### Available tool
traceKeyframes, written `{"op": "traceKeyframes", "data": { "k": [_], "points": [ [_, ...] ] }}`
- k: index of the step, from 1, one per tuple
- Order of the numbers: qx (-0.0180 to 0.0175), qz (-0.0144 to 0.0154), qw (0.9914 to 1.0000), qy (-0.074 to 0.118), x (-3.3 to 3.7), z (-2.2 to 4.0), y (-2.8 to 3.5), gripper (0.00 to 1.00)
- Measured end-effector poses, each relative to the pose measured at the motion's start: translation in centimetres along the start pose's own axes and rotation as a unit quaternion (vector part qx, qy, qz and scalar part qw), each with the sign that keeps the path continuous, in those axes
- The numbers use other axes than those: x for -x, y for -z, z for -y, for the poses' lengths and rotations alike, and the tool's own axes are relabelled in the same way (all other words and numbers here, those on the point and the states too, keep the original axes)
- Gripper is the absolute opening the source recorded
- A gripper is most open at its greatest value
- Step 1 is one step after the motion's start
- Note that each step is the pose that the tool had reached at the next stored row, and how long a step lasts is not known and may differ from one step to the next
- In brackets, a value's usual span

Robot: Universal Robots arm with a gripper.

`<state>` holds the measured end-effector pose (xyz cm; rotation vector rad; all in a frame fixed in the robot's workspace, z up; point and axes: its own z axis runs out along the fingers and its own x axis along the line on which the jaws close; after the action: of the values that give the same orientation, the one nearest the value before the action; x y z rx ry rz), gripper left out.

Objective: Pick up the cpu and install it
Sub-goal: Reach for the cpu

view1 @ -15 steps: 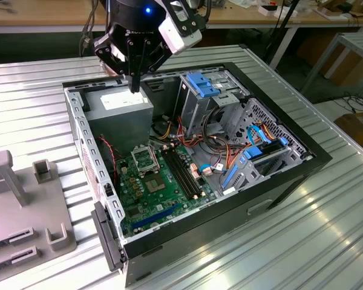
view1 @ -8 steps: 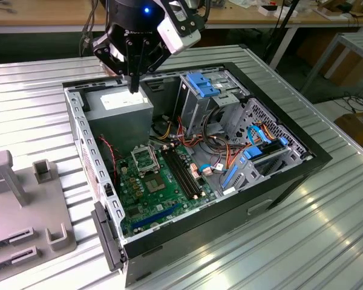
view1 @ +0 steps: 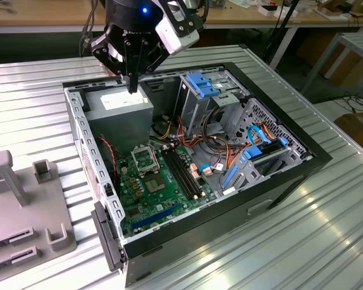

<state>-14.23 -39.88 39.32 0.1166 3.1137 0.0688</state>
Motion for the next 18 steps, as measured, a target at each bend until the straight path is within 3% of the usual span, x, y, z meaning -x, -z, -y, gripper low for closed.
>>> {"op": "traceKeyframes", "data": {
  "k": [18],
  "points": [
    [0.0000, 0.0000, 1.00000, 0.000, -0.50, 0.04, -0.01, 0.11]
  ]
}}
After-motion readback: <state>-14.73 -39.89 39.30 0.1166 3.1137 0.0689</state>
